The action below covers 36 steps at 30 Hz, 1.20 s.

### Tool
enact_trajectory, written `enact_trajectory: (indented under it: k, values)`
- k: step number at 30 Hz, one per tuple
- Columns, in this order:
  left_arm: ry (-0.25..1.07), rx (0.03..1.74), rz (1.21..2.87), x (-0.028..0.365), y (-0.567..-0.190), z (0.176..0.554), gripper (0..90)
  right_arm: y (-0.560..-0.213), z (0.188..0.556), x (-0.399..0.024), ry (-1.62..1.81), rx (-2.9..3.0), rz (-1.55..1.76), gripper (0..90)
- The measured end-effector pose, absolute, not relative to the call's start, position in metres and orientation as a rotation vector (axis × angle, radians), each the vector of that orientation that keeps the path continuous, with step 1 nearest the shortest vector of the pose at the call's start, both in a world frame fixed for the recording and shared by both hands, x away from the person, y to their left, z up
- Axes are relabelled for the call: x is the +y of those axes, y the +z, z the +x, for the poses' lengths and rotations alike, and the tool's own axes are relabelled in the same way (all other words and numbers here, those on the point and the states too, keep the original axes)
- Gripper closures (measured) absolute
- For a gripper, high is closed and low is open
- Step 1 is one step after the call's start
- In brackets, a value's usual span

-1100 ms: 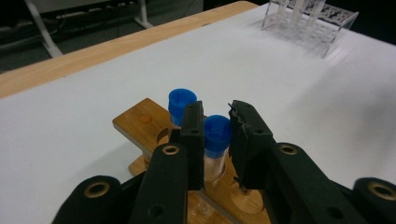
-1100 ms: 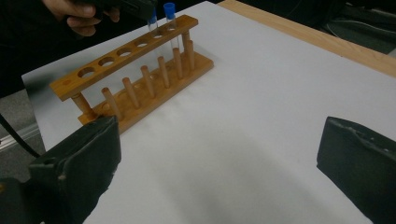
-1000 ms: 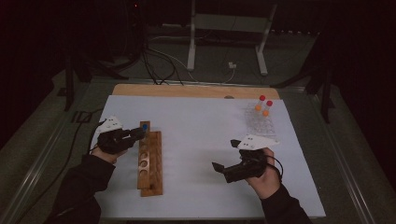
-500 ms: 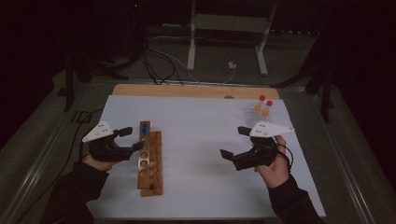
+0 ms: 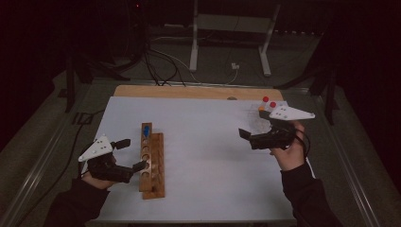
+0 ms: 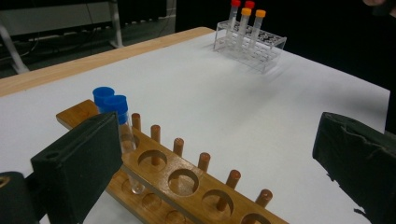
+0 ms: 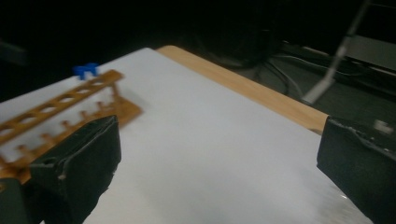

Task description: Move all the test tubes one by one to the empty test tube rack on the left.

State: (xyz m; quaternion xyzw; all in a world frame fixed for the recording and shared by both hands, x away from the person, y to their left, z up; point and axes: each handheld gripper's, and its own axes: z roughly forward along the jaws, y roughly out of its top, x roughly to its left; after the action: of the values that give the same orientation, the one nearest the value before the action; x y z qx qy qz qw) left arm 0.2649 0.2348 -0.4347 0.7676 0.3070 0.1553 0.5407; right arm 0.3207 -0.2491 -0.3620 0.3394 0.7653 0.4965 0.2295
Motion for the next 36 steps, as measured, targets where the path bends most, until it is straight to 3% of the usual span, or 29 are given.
enact_trajectory:
  k: [12, 19, 28, 36]
  values:
    - [0.371, 0.765, 1.803, 0.243, -0.442, 0.268, 2.1, -0.391, 0.354, -0.295, 1.246, 1.956, 1.205, 0.0]
    - [0.382, 0.767, 1.81, 0.242, -0.442, 0.268, 2.1, -0.417, 0.37, -0.313, 1.152, 1.954, 1.309, 6.2]
    - [0.374, 0.764, 1.817, 0.242, -0.442, 0.268, 2.1, -0.439, 0.389, -0.318, 1.051, 1.965, 1.395, 23.1]
    - [0.374, 0.763, 1.82, 0.242, -0.442, 0.268, 2.1, -0.449, 0.403, -0.319, 0.955, 2.007, 1.398, 45.9]
